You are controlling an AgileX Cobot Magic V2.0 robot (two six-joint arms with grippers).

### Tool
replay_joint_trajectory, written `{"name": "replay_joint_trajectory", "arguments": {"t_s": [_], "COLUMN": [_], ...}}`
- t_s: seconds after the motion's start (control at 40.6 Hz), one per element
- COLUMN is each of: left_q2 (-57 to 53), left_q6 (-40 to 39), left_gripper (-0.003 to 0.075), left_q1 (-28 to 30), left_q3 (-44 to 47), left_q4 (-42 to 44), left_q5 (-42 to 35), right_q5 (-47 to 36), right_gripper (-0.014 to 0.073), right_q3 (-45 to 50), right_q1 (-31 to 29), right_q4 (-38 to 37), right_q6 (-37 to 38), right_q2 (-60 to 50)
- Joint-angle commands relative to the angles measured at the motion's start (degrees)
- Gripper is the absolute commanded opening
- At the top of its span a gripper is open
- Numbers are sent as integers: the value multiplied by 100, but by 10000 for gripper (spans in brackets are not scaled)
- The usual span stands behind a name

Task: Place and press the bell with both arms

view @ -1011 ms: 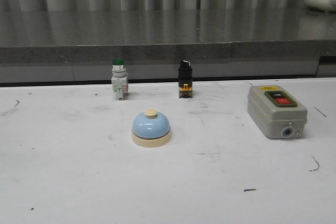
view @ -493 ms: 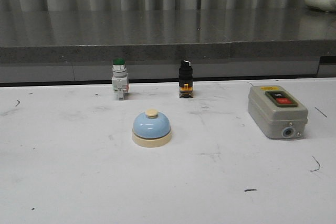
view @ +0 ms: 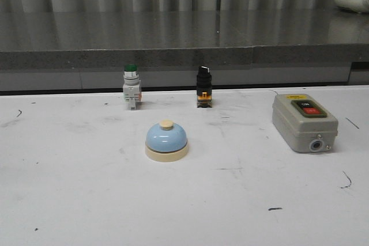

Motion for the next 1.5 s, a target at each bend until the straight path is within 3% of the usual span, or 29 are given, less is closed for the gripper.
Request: {"name": "replay_joint_trajectory", "arguments": {"t_s": [0.0,0.123,0.419,0.764,0.961,1.479], "left_q2": [-84,-84,-84,-84,-84,-84], "left_q6": [-27,-27,-27,-27,-27,-27], "left_gripper": [-20,-20,-20,-20,-20,-20], "left_q1": [-1,-1,-1,-1,-1,-1], "left_q3": [129,129,129,129,129,129], "left_q4": [-63,-63,-63,-63,-63,-63], "left_q5": [-507,-507,-507,-507,-507,-507], "right_q5": [-335,-608,-3635,-5528,-5437,-5311], "right_gripper": [-69,-69,-69,-69,-69,-69], "right_q3": [-164,83,2488,4460,4435,4435], "right_q1": [-33,-150,-1550,-2544,-2806,-2823], "right_q4": [0,-185,-143,-66,-66,242], "right_q6": [5,0,4,9,6,10], "right_q2": [-5,-293,-2113,-3409,-3489,-3483]}}
